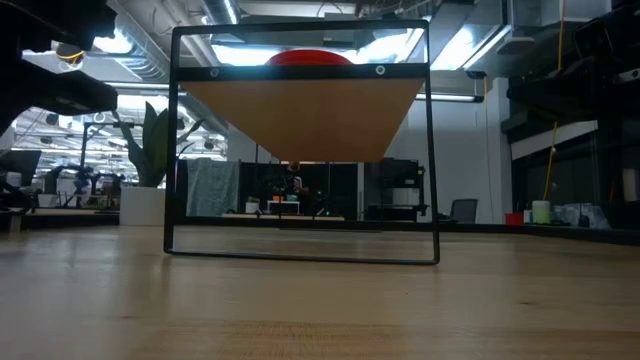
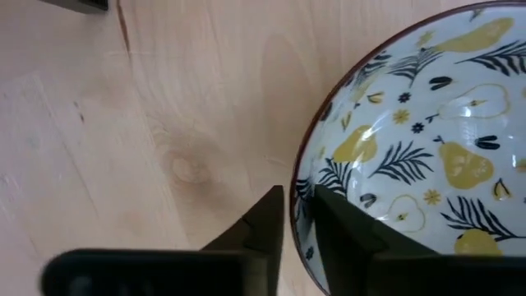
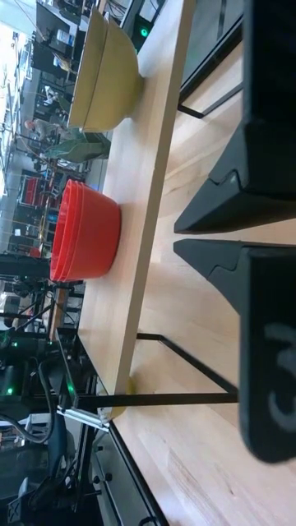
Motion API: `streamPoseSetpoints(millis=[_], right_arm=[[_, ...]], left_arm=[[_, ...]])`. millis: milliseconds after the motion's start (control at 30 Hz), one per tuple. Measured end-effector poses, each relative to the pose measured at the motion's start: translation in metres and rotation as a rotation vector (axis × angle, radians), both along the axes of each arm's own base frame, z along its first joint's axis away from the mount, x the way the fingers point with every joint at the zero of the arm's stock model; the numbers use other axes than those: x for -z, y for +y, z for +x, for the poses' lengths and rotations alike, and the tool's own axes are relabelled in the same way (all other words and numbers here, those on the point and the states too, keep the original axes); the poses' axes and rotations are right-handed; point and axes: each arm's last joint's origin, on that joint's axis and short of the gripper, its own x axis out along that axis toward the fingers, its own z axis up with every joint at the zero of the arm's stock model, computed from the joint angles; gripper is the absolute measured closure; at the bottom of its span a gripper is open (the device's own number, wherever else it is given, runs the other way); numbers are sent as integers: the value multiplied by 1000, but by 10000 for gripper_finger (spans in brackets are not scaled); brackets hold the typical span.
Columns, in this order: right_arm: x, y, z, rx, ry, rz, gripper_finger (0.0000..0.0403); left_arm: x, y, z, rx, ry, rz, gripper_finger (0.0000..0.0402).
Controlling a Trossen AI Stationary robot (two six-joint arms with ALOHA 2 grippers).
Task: Pick & Place Mini bowls
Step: Stack the white patterned bowl on top of the white patterned bowl on the shelf
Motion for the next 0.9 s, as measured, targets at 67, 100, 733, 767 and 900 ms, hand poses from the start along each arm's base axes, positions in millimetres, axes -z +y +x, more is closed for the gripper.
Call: streamPoseSetpoints(millis=[67, 100, 733, 767, 900], right_arm=[[0, 0, 0, 1, 0, 0, 377], [0, 0, 0, 0, 0, 0, 377], [0, 0, 0, 0, 0, 0, 377], [0, 0, 0, 0, 0, 0, 377], [0, 0, 0, 0, 0, 0, 377]], left_arm=[[0, 0, 0, 5, -1, -1, 359], [-1, -1, 0, 14, 0, -10, 369], [-4, -4, 4, 104, 9, -142, 395], [-5, -3, 4, 104, 9, -143, 395], [-10, 0, 3, 101, -6, -153, 398]])
